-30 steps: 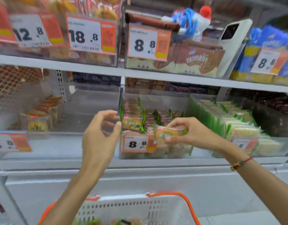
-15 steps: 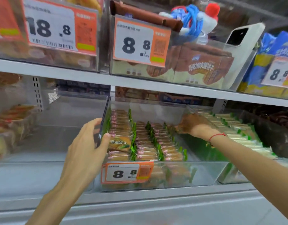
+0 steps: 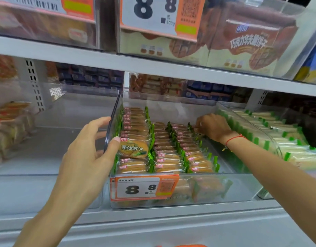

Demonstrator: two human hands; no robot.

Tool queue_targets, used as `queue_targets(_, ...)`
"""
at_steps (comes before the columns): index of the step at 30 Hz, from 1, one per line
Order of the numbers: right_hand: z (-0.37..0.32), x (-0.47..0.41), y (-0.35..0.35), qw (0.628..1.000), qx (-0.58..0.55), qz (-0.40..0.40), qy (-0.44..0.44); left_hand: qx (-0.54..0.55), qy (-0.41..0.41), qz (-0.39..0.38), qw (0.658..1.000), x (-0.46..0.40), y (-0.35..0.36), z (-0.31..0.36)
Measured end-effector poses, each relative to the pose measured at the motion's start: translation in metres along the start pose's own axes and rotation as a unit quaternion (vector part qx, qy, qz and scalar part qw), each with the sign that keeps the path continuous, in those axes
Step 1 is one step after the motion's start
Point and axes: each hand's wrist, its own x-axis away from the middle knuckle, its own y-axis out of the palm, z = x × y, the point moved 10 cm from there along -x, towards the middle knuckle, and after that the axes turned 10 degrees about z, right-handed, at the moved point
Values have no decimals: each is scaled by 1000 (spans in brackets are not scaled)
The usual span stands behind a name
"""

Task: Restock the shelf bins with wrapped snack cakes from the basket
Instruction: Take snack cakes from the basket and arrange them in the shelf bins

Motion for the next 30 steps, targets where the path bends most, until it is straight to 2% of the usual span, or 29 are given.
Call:
queue_targets(4,2,2,11,998,-42,-35,32,-1,13,1,1000,1,0,4)
queue_targets(8,5,4,14,996,-56,-20,62,-1,18,5,1000,0,2,2)
queue_targets(13,10,8,17,987,-92,-86,99,-15,39,23,999,-1,0,3)
queue_targets(16,11,15,-1,982,-121,-95,108,-18,47,35,998,0,-2,5)
queue_targets(20,-10,42,-45,971,-204,-88,83,15,86,73,994,5,-12,13)
queue_targets(26,-59,113,-146,958,-285,32,16,62,245,104,962,41,-39,46)
queue_targets(28,-76,138,-159,952,-306,33,4,43,281,90,955,61,-45,49)
queue_targets(30,-98,167,-152,950,-312,4,-22,9,272,47,961,81,-44,42)
